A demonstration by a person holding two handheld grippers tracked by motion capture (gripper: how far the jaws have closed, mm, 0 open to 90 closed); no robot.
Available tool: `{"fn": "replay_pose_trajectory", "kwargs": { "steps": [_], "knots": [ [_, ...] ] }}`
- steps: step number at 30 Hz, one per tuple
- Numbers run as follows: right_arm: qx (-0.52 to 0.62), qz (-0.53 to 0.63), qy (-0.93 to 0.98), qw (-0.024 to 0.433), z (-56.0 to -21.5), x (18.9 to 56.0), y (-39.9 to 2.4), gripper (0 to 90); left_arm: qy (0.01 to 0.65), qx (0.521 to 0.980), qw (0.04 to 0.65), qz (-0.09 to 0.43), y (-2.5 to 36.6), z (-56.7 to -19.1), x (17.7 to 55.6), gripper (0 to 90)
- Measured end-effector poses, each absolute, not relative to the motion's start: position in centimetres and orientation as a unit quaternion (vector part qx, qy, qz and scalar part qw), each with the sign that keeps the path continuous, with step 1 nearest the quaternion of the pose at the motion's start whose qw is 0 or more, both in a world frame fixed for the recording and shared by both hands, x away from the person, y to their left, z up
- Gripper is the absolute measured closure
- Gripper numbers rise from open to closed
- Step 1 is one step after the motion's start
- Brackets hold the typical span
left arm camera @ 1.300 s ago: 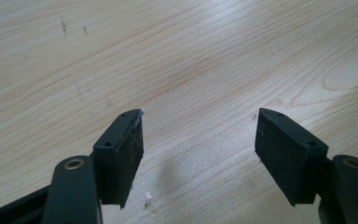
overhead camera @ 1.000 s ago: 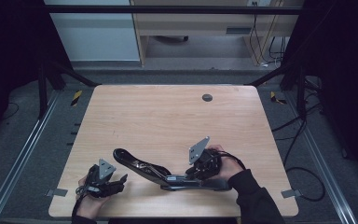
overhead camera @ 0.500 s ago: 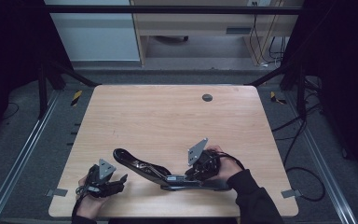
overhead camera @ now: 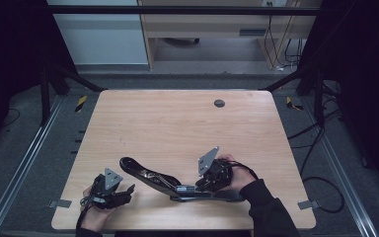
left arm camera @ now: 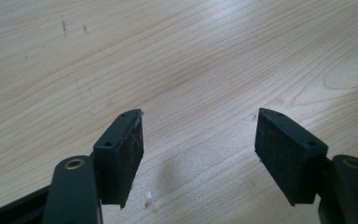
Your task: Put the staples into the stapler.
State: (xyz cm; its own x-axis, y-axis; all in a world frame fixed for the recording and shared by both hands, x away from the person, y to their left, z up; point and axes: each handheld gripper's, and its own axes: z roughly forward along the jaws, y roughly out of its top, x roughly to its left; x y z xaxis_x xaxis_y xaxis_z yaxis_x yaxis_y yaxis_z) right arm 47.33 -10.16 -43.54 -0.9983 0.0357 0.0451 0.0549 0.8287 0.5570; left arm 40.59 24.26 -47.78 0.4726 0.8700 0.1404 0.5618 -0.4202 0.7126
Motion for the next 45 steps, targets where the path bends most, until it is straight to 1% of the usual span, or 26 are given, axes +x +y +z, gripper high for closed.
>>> {"fn": "replay_pose_trajectory", "kwargs": {
  "steps": [18, 21, 26, 36, 38, 42, 45],
  "knots": [
    [-0.024, -0.290, -0.957, 0.009, -43.6, 47.3, -10.1, 77.6, 0.446, 0.804, 0.301, 0.255, 24.3, -47.8, 40.6, 31.8],
    [-0.025, -0.291, -0.956, 0.014, -43.6, 47.4, -10.2, 73.5, 0.446, 0.804, 0.301, 0.254, 24.3, -47.8, 40.6, 31.8],
    [-0.034, -0.301, -0.953, 0.007, -43.3, 47.3, -10.3, 72.1, 0.446, 0.803, 0.302, 0.254, 24.3, -47.8, 40.6, 31.9],
    [-0.126, -0.331, -0.934, -0.046, -42.9, 46.8, -11.7, 65.3, 0.445, 0.801, 0.308, 0.256, 24.2, -47.6, 40.5, 31.8],
    [-0.149, -0.339, -0.927, -0.058, -42.9, 46.5, -12.2, 62.7, 0.446, 0.800, 0.309, 0.255, 24.2, -47.6, 40.4, 31.9],
    [-0.183, -0.354, -0.913, -0.084, -42.7, 46.1, -13.3, 60.8, 0.441, 0.800, 0.318, 0.254, 24.2, -47.5, 40.3, 31.7],
    [-0.218, -0.369, -0.897, -0.105, -42.7, 45.9, -14.3, 57.0, 0.438, 0.800, 0.321, 0.254, 24.1, -47.4, 40.2, 31.4]
  ]
}}
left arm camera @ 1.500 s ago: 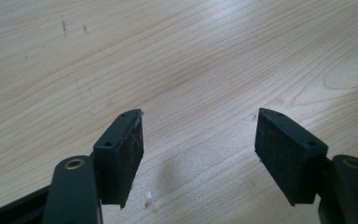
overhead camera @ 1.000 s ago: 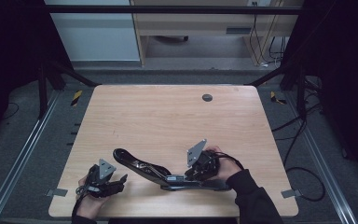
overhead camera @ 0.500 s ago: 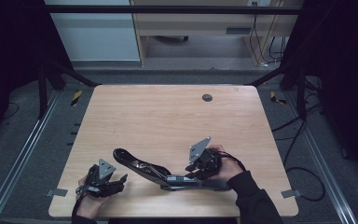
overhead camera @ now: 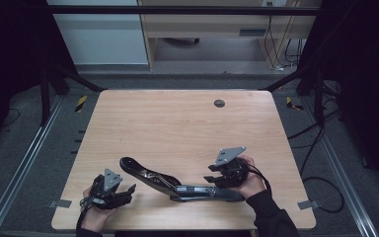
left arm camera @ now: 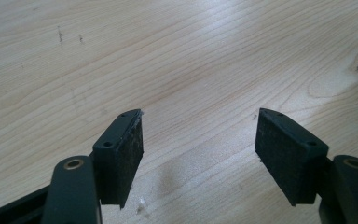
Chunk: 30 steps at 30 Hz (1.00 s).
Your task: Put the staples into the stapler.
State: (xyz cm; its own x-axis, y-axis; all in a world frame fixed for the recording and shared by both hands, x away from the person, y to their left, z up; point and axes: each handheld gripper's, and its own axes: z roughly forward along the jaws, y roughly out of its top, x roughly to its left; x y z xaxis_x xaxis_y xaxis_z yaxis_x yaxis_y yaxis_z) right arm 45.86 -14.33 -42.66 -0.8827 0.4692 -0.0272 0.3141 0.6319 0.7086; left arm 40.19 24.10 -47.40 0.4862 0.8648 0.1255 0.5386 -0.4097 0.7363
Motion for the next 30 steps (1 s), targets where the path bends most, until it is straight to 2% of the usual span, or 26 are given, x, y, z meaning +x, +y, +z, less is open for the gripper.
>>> {"fn": "replay_pose_trajectory", "kwargs": {
  "steps": [5, 16, 30],
  "knots": [
    [0.265, 0.389, 0.871, 0.139, -42.8, 45.4, -16.0, 52.8, 0.436, 0.801, 0.323, 0.254, 24.2, -47.2, 40.1, 31.3],
    [0.342, 0.399, 0.833, 0.172, -43.7, 44.7, -19.6, 48.9, 0.431, 0.792, 0.348, 0.256, 24.2, -46.8, 39.7, 31.1],
    [0.437, 0.385, 0.789, 0.198, -45.9, 42.8, -24.3, 49.7, 0.433, 0.769, 0.392, 0.260, 24.8, -46.0, 39.0, 31.3]
  ]
}}
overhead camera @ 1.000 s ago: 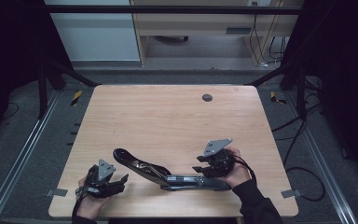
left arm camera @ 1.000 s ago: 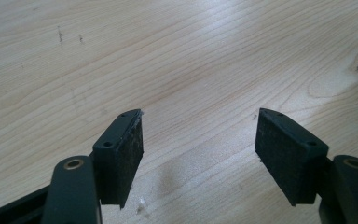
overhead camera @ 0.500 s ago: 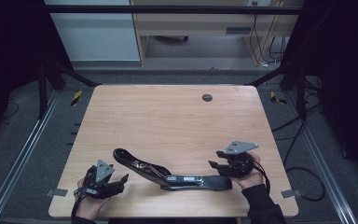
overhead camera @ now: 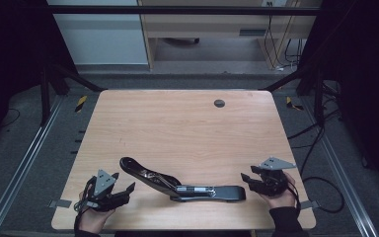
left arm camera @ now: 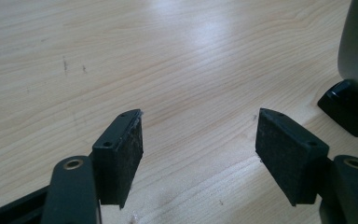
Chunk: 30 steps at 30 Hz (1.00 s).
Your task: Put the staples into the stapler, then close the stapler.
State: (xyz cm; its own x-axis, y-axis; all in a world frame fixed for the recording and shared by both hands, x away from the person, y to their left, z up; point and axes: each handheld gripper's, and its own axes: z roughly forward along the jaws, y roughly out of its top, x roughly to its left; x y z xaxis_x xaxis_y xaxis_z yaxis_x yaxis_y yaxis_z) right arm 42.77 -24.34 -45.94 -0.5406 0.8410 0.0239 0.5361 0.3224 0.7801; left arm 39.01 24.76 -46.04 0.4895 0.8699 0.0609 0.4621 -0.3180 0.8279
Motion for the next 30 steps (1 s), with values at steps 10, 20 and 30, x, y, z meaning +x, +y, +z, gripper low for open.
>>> {"fn": "replay_pose_trajectory", "kwargs": {
  "steps": [10, 20, 30],
  "knots": [
    [0.451, 0.385, 0.781, 0.195, -46.6, 41.4, -25.6, 49.2, 0.435, 0.746, 0.433, 0.258, 25.2, -44.7, 38.2, 30.8],
    [0.453, 0.386, 0.782, 0.186, -46.9, 40.4, -25.9, 52.4, 0.430, 0.730, 0.462, 0.263, 25.3, -43.4, 37.4, 30.6],
    [0.433, 0.390, 0.793, 0.177, -46.9, 40.2, -25.4, 59.9, 0.415, 0.720, 0.484, 0.272, 25.0, -42.0, 36.2, 30.7]
  ]
}}
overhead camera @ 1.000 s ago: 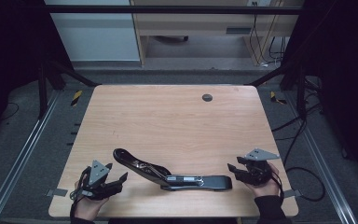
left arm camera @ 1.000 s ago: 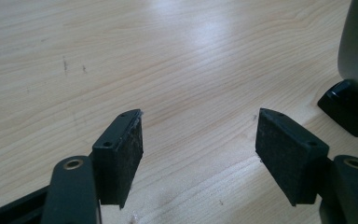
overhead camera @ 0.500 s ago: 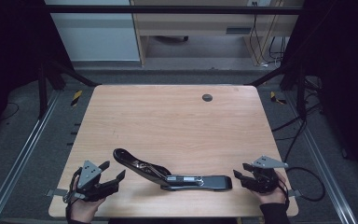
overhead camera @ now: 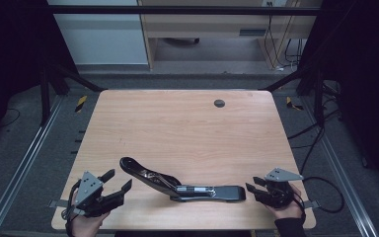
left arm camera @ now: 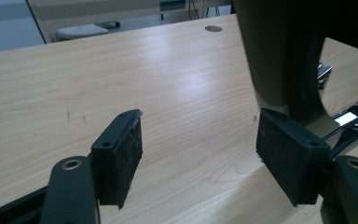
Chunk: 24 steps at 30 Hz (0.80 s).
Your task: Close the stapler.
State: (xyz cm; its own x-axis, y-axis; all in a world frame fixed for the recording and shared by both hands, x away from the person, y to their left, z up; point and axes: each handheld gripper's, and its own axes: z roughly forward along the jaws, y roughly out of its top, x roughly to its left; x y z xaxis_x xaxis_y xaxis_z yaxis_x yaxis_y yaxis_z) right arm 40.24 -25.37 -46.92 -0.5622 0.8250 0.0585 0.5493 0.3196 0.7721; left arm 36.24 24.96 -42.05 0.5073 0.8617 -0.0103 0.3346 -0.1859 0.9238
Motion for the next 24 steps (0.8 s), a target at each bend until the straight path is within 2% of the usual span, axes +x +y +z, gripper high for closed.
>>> {"fn": "replay_pose_trajectory", "kwargs": {
  "steps": [24],
  "knots": [
    [0.422, 0.398, 0.805, 0.126, -47.0, 39.5, -24.5, 85.3, 0.384, 0.730, 0.499, 0.264, 22.9, -40.8, 35.1, 30.8]
  ]
}}
